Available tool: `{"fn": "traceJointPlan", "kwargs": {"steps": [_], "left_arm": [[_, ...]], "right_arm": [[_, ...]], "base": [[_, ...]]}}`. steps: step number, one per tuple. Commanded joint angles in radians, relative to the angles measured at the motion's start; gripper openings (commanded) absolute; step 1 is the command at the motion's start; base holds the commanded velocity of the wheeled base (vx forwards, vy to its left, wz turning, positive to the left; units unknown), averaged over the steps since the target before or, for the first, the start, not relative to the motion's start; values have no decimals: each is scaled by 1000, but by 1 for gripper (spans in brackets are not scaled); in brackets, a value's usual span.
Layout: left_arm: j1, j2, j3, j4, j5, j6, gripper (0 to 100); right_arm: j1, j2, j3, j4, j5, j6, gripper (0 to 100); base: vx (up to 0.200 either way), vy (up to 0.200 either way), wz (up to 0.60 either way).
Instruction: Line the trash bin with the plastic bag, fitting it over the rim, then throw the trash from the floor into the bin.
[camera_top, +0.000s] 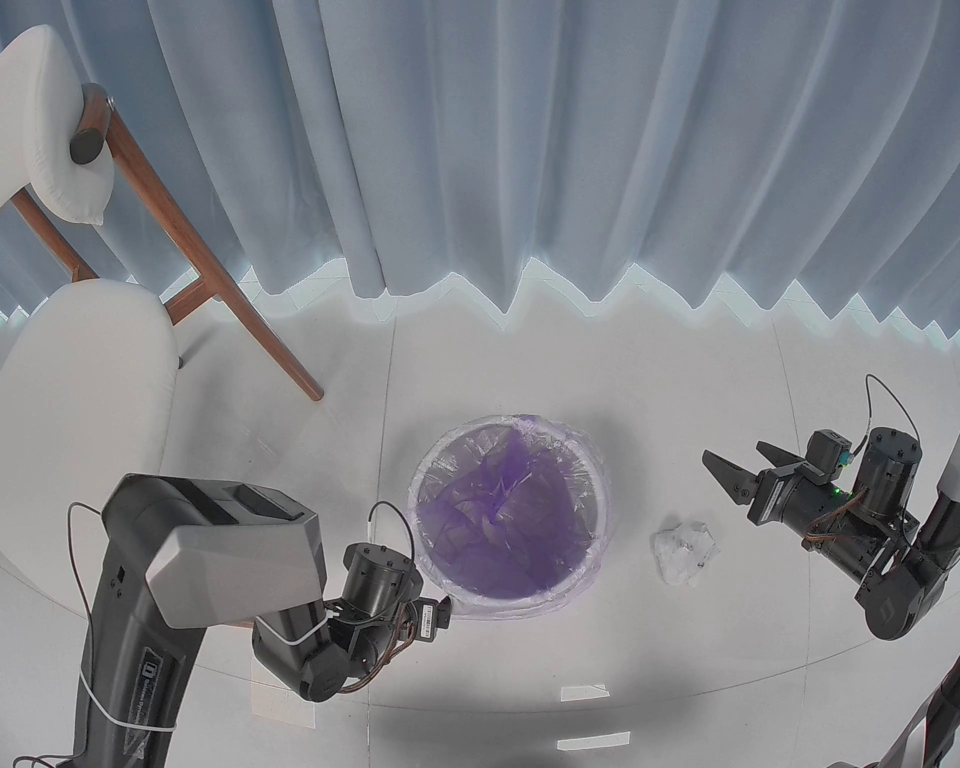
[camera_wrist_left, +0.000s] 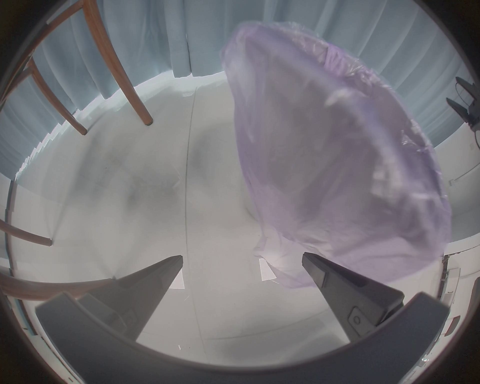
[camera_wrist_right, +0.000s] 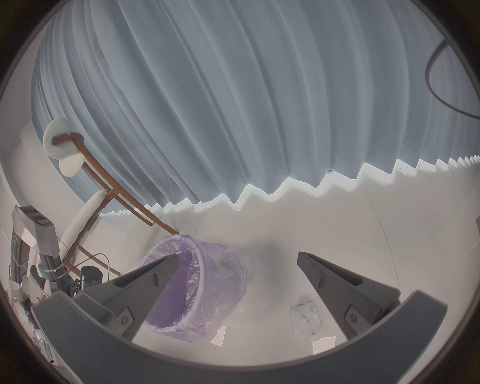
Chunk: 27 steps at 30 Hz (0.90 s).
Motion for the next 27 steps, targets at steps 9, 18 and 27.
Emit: {"fn": "traceJointPlan", "kwargs": {"steps": [9, 18, 27], "left_arm": [[-15, -166, 437, -490, 1, 57, 100], [-16, -583, 553, -482, -10, 50, 100], [62, -919, 582, -479, -44, 50, 100]], "right_arm": [[-23, 21, 31, -1, 2, 0, 100], [-94, 40, 97, -21, 2, -6, 100], [-201, 89, 95, -47, 2, -2, 100]], "base": [[0, 0, 0], [0, 0, 0], [0, 0, 0]]}}
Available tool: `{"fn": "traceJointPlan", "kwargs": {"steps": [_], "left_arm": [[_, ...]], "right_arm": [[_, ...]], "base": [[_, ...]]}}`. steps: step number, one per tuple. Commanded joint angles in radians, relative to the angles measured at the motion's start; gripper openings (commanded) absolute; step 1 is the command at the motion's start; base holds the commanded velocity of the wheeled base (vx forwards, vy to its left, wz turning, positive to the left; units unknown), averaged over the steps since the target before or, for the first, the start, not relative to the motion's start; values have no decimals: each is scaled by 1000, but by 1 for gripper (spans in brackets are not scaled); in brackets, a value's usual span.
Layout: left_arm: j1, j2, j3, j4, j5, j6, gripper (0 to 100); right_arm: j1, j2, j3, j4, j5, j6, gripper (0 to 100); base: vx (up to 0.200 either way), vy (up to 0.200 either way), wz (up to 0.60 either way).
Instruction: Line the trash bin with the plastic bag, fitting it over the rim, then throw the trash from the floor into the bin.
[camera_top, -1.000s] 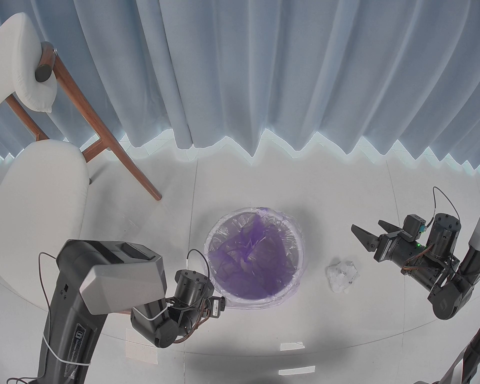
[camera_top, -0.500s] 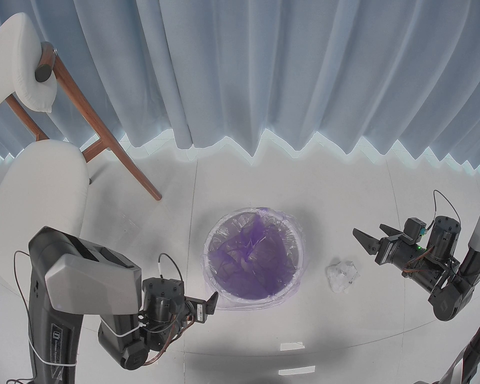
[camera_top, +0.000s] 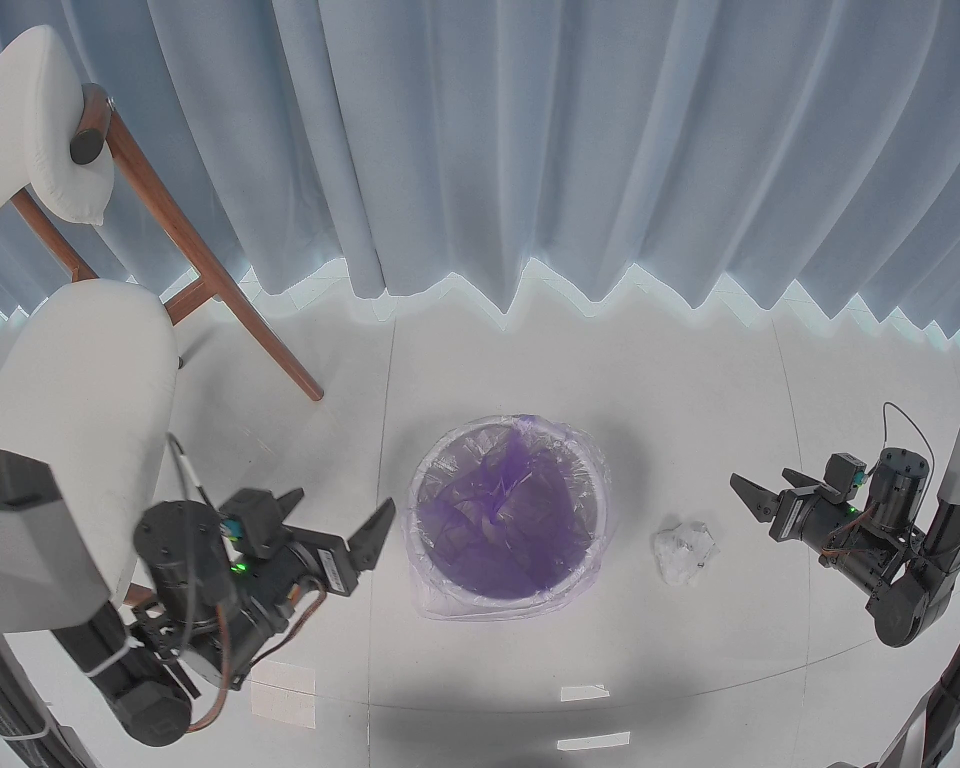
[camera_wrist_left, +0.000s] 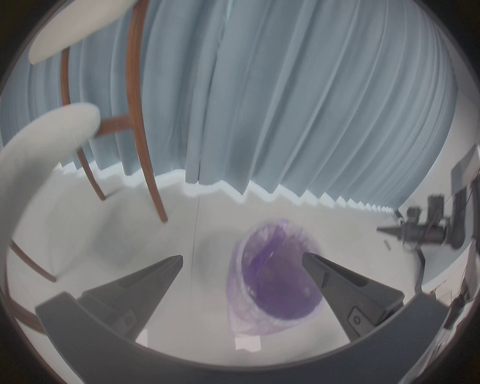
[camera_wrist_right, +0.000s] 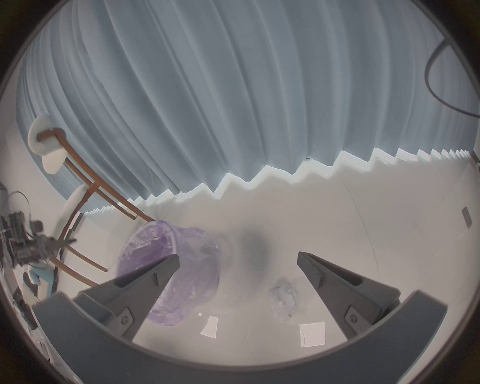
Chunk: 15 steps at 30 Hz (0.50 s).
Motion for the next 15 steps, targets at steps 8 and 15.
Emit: {"fn": "traceJointPlan", "kwargs": {"steps": [8, 15], "left_arm": [[177, -436, 205, 8, -13, -81, 100], [174, -441, 213, 6, 22, -87, 100]], "right_arm": [[-152, 197, -80, 43, 2, 12, 100], [-158, 247, -288, 284, 7, 12, 100]], "base": [[0, 0, 0], [0, 0, 0]]}}
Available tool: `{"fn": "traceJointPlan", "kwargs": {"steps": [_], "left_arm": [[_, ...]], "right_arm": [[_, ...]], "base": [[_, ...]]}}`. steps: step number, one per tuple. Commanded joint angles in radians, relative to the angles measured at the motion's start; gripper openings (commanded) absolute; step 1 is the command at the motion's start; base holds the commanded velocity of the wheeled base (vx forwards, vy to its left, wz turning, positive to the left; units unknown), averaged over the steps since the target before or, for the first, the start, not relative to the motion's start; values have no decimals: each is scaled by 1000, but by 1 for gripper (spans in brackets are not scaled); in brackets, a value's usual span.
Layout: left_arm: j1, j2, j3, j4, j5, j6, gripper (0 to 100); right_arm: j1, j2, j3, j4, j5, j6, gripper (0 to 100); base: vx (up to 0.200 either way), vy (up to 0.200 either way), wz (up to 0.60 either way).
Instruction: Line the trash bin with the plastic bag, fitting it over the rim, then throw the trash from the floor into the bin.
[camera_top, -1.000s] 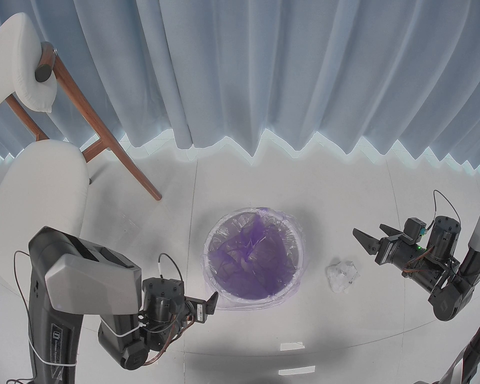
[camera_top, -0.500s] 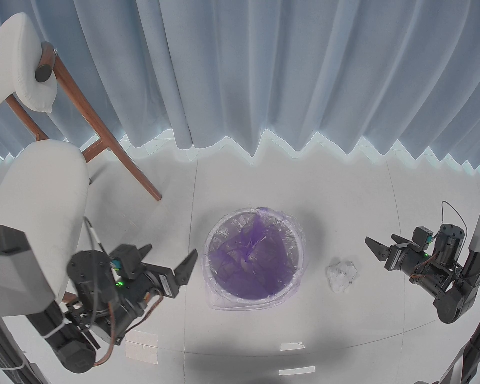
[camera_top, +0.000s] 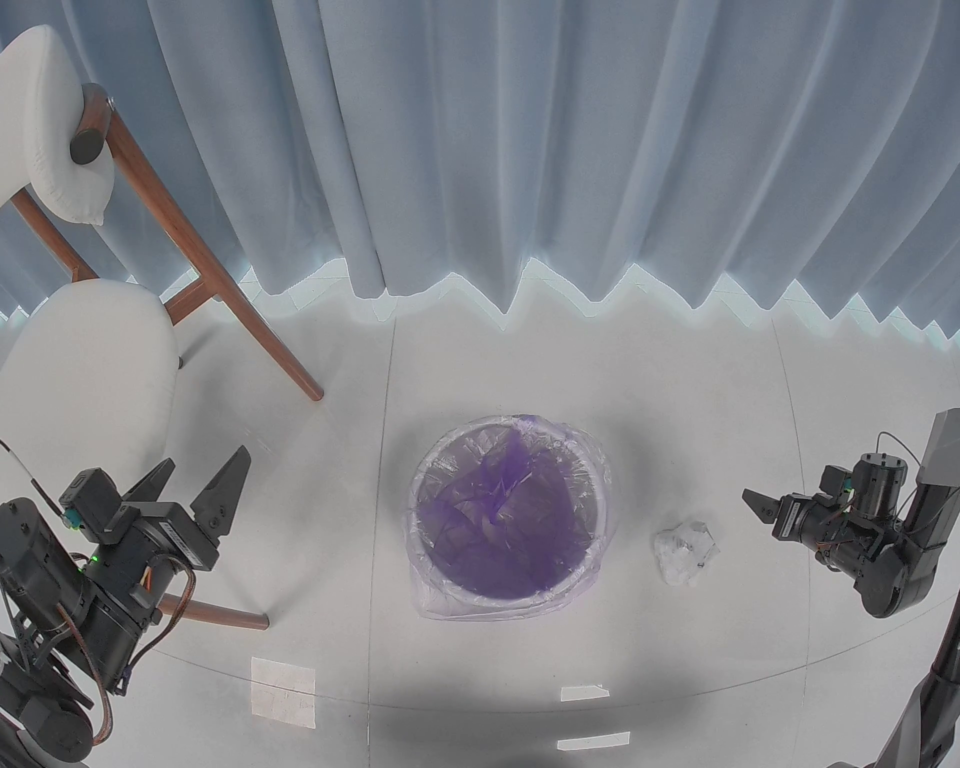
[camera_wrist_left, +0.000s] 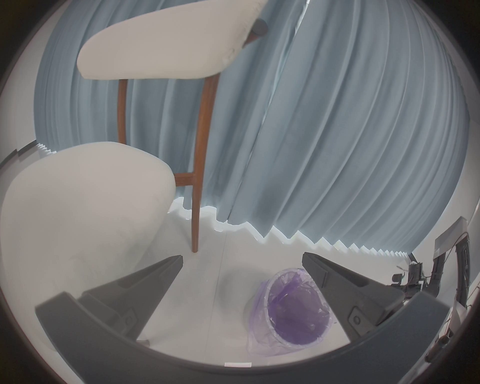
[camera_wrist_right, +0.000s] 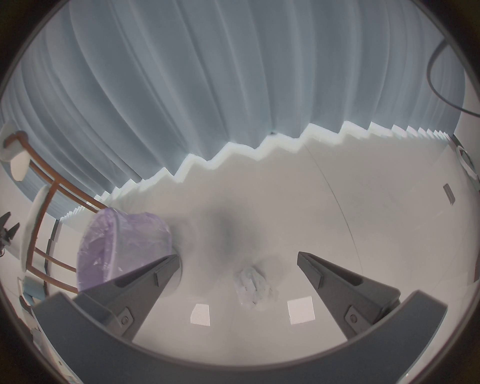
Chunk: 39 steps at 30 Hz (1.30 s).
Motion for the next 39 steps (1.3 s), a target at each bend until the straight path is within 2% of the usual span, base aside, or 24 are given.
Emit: {"fn": "traceJointPlan", "kwargs": {"steps": [1, 6, 11, 17, 21, 23, 35, 39], "left_arm": [[2, -46, 23, -1, 28, -16, 100], [-12, -81, 30, 5, 27, -48, 100], [-25, -95, 38, 14, 20, -39, 100], [-25, -88, 38, 14, 22, -31, 100], [-18, -91, 38, 11, 17, -28, 100], [-13, -92, 38, 13, 19, -29, 100], [-7, -83, 38, 29, 34, -20, 100], [-7, -81, 38, 34, 39, -20, 100]], "right_arm": [[-14, 78, -170, 195, 6, 2, 100], [-14, 148, -336, 364, 8, 1, 100], [-6, 213, -452, 454, 8, -7, 100], [-11, 297, -675, 658, 8, -7, 100], [-11, 335, -751, 738, 8, -9, 100], [-7, 351, -765, 756, 8, -9, 100], [3, 383, -785, 788, 24, -9, 100], [8, 400, -837, 807, 27, -9, 100]], "base": [[0, 0, 0], [0, 0, 0], [0, 0, 0], [0, 0, 0], [0, 0, 0], [0, 0, 0], [-200, 0, 0], [0, 0, 0]]}}
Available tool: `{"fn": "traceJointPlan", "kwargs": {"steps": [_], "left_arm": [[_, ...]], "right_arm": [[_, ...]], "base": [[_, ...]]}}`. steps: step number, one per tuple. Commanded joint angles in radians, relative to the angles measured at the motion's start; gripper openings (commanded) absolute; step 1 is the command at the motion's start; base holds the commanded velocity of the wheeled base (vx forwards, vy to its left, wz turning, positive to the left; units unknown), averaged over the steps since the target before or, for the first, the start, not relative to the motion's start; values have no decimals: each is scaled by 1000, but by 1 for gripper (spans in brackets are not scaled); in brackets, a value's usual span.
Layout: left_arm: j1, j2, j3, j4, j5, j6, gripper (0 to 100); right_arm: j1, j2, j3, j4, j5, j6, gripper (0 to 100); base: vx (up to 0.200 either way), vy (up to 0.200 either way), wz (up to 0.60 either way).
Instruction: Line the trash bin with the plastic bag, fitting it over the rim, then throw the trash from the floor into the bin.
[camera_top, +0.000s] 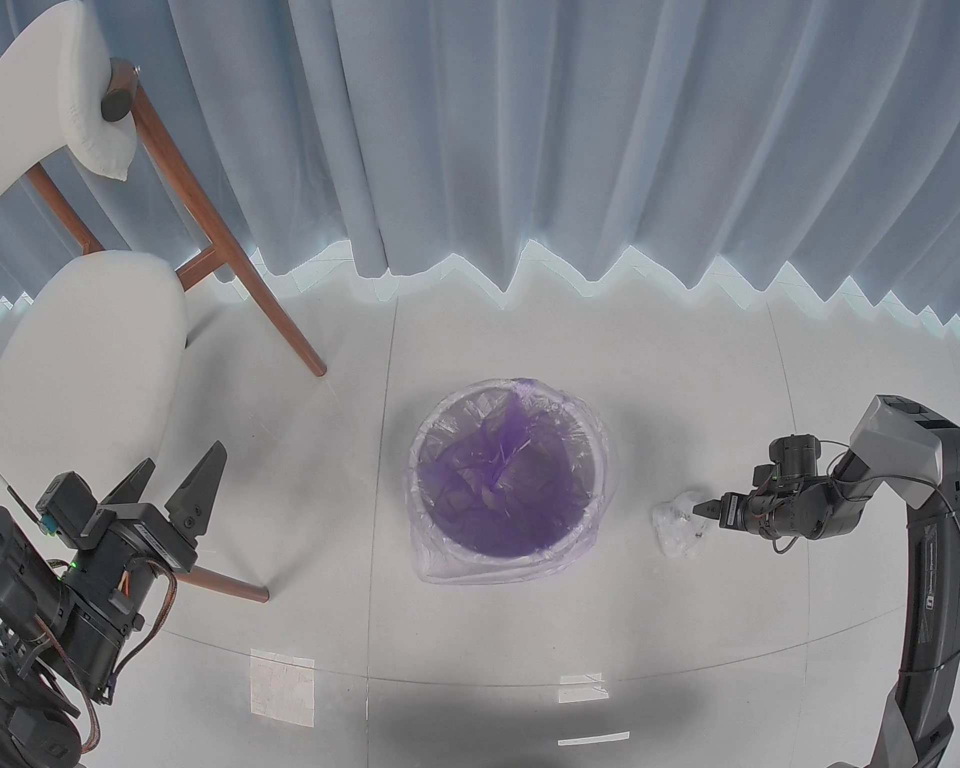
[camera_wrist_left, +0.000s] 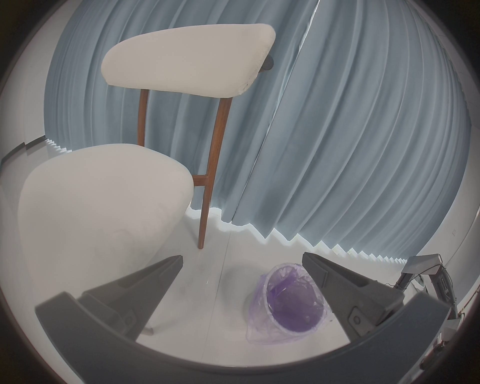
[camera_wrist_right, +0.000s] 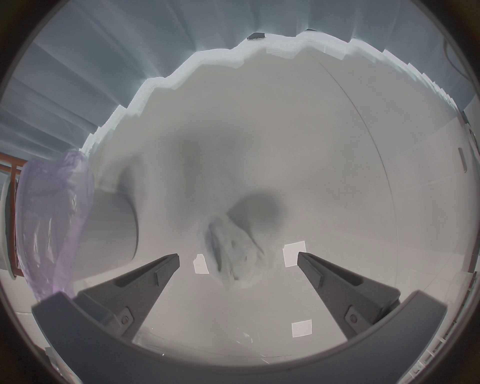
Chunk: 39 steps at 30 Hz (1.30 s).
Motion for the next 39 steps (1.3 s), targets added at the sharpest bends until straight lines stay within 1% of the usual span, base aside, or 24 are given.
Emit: {"fn": "traceJointPlan", "kwargs": {"steps": [1, 2, 4, 6, 8, 11, 13, 14, 16, 20, 25, 27, 28, 32, 37, 39], "left_arm": [[0, 6, 17, 0, 3, 0, 100], [0, 6, 17, 0, 3, 0, 100], [0, 8, 17, 2, 3, 0, 100], [0, 17, 17, -1, 3, 0, 100], [0, 19, 17, -1, 3, 2, 100], [0, 22, 17, 0, 3, 0, 100], [0, 22, 17, 0, 3, 2, 100], [0, 28, 17, -1, 4, 0, 100], [0, 32, 17, 0, 12, -1, 100], [0, 31, 17, 0, 31, -1, 100], [0, 29, 17, 0, 32, -1, 100], [8, 29, 17, 0, 34, -1, 100], [16, 31, 17, 2, 37, -1, 100], [26, 32, 17, 2, 43, -3, 100], [17, 19, 17, 2, 41, -12, 100], [17, 12, 17, 2, 38, -14, 100]], "right_arm": [[6, 31, -66, 6, 1, 0, 100], [6, 31, -66, 6, 1, 0, 100], [9, 57, -121, 22, 1, -6, 100], [20, 70, -162, 68, 1, -21, 100], [21, 76, -178, 77, 1, -24, 100], [34, 126, -270, 89, 1, -40, 100], [35, 128, -273, 89, 1, -41, 100], [43, 152, -317, 91, 1, -44, 100], [55, 171, -348, 106, 1, -47, 100], [64, 205, -395, 146, -2, -46, 100], [64, 229, -428, 154, -5, -46, 100], [64, 231, -438, 180, -5, -46, 100], [64, 231, -440, 183, -5, -44, 0], [64, 231, -441, 175, -8, -43, 0], [49, 172, -403, 146, -68, -37, 0], [35, 123, -359, 137, -77, -30, 0]], "base": [[0, 0, 0], [0, 0, 0], [0, 0, 0], [0, 0, 0], [0, 0, 0], [0, 0, 0], [0, 0, 0], [0, 0, 0], [0, 0, 0], [0, 0, 0], [0, 0, 0], [0, 0, 0], [0, 0, 0], [0, 0, 0], [0, 0, 0], [0, 0, 0]]}}
